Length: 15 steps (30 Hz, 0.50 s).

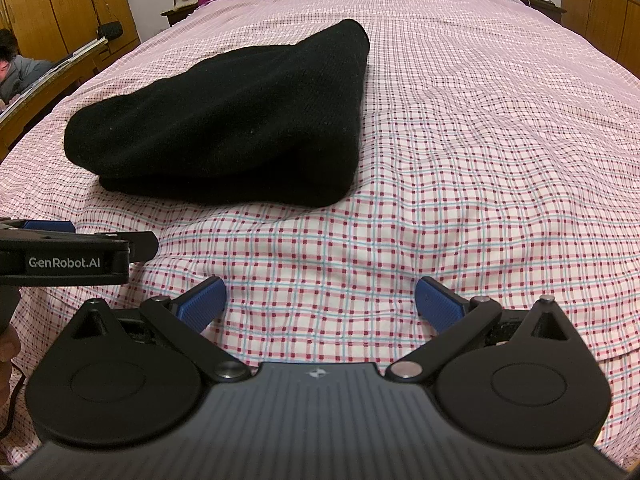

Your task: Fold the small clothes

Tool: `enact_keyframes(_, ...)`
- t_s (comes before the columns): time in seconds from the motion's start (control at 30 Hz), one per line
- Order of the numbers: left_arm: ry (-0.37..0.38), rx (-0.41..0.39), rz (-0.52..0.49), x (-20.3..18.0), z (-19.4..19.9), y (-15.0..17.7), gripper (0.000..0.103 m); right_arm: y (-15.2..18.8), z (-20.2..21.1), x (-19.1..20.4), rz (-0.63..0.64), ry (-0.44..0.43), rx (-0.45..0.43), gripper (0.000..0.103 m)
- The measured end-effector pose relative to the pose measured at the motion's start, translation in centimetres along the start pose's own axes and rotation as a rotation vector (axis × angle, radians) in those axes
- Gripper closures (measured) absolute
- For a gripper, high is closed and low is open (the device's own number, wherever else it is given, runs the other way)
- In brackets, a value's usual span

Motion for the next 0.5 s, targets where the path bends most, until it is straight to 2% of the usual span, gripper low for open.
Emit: enact_keyframes(0.5,0.002,-0.001,0.005,0.11,0.04,0.15,0.000,-0.03,0.01,0.03,-0.001,0.004,0.004,0.000)
Point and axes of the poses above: each gripper's, at about its wrist camera, not at the fingertips, and z roughly against the way its jaws point, x to its left, y to its underside, the point moved 2 cm from there along -z, roughly the way its jaws point, and after that the axes turned 9 degrees about -y, right-handed, at the moved point
